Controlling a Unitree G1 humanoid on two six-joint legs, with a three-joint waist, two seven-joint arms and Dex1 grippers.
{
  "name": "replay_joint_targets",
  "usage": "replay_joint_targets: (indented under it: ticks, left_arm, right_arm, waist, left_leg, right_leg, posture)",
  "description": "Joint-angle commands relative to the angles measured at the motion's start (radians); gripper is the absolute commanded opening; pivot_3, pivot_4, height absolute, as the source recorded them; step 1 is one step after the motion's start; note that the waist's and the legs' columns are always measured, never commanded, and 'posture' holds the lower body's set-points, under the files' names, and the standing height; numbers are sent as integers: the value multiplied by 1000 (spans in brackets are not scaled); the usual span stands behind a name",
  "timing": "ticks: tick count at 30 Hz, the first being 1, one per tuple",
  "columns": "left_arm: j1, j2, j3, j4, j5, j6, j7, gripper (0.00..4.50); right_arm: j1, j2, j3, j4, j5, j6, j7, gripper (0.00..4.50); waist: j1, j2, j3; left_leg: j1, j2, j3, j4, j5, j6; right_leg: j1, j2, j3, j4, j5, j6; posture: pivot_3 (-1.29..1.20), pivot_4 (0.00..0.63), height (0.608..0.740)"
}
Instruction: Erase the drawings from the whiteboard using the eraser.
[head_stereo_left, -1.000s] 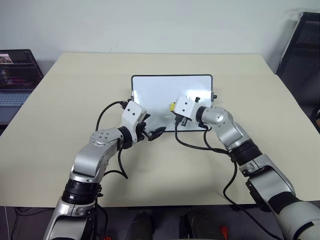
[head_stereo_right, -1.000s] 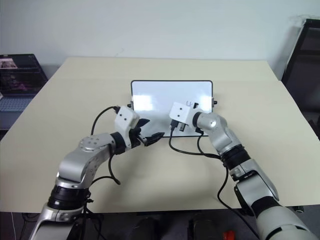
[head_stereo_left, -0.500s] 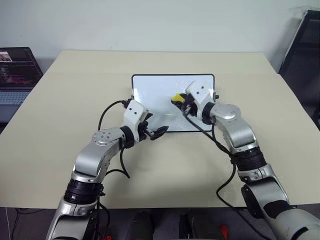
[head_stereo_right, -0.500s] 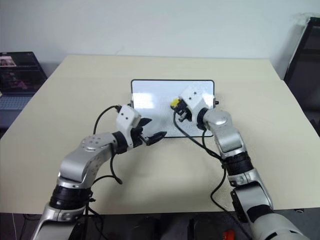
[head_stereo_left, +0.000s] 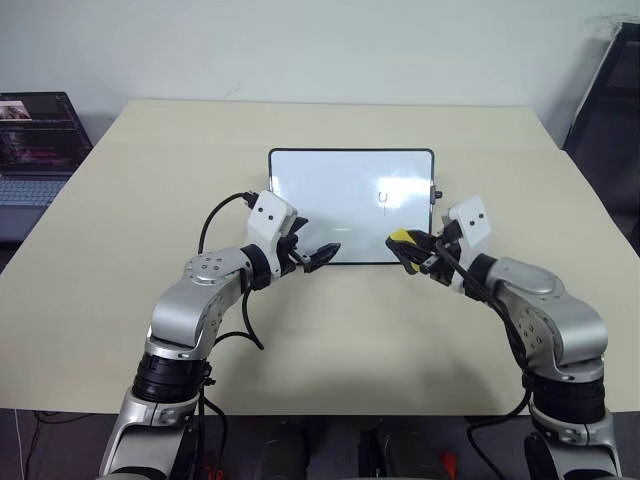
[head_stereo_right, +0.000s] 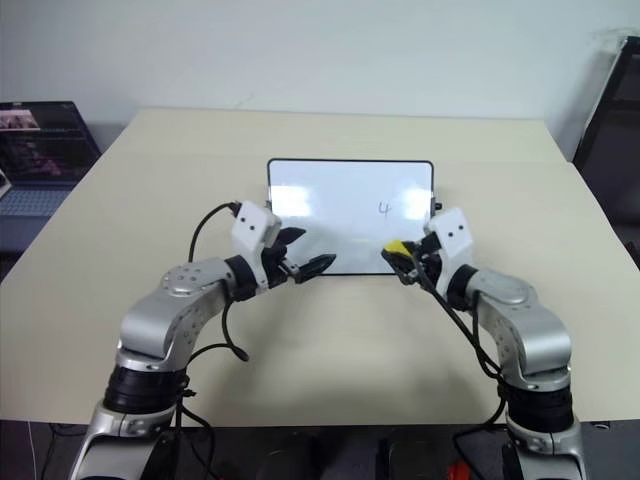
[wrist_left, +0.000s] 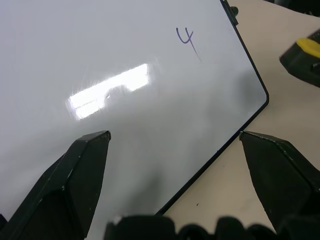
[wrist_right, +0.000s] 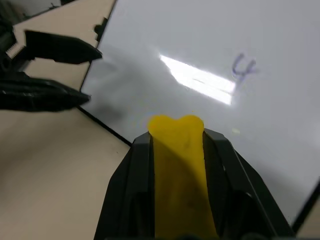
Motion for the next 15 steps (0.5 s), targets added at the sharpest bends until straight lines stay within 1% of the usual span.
replay_joint_targets:
  ticks: [1,7,11,15]
  left_arm:
    - [-2,-7,17,-39,-16,-6,9,4500]
    - [-11,-25,1,-28,-16,-14,18,4500]
    - [-9,-35,-1,-26,-14,-20,20,4500]
    - [-11,-39,0,-14,-10,-29,18,4500]
  right_arm:
    - [-11,6,-35,-7,-16,-72,-72,986]
    - [-56,42,-28,53,-28,-172,-151,986]
    - [-66,51,-6,70,-21,-186,-159,986]
    - [-65,29,34,90,-34,-208,-142,986]
  waist:
    - [0,0,0]
    - [-1,0,0]
    - [1,0,0]
    - [1,0,0]
  left_leg:
    - [0,0,0,0,0,0]
    - [0,0,0,0,0,0]
    - [0,0,0,0,0,0]
    - [0,0,0,0,0,0]
  right_leg:
    - [0,0,0,0,0,0]
    - [0,0,0,0,0,0]
    - [0,0,0,0,0,0]
    - [0,0,0,-1,0,0]
  posture:
    - [0,150,740]
    - [0,150,740]
    - [0,150,740]
    - [0,150,740]
